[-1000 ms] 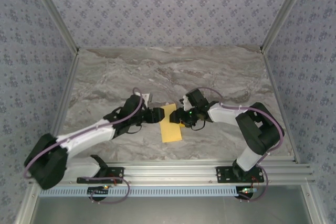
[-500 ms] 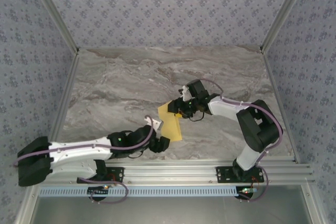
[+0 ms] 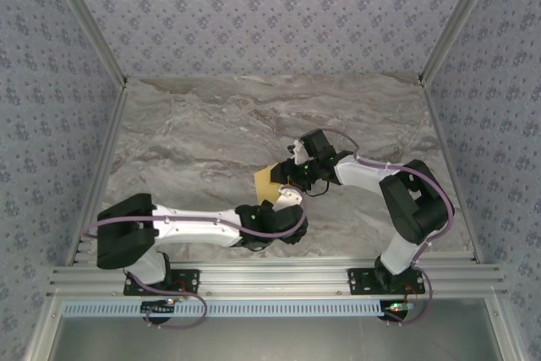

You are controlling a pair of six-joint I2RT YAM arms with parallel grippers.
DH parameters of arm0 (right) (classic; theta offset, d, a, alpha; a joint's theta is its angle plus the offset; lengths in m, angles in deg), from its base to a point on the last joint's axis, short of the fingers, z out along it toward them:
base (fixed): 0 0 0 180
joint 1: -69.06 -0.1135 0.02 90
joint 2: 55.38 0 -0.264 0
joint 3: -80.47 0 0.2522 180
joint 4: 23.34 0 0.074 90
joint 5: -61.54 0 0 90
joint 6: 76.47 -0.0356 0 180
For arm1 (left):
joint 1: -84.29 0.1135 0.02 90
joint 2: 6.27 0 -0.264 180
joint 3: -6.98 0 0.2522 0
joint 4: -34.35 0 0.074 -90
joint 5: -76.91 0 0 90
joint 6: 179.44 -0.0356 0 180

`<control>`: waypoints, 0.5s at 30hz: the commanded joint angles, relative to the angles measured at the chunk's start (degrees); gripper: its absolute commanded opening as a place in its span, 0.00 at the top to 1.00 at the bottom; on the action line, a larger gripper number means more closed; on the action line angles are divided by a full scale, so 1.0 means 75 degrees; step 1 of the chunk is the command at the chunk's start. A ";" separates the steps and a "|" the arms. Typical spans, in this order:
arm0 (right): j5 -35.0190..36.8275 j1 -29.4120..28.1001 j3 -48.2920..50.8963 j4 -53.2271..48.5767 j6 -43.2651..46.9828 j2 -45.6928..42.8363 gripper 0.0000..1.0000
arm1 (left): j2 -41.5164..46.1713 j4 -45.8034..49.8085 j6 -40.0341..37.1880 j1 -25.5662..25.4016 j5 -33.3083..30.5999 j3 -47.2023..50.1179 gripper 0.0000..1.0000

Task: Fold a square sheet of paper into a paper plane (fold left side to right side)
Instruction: Fold the triangle a second time at the center of the table.

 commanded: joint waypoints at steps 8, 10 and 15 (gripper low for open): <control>-0.0115 -0.0007 -0.0191 -0.0214 -0.0110 0.0038 0.50 | -0.1210 0.1899 0.0386 -0.0162 -0.1212 -0.1146 0.18; -0.0103 -0.0009 -0.0184 -0.0215 -0.0115 0.0037 0.50 | -0.1384 0.2056 0.0392 -0.0177 -0.1341 -0.1279 0.20; -0.0080 -0.0006 -0.0184 -0.0241 -0.0086 0.0032 0.50 | -0.1628 0.2146 0.0275 -0.0198 -0.1447 -0.1466 0.32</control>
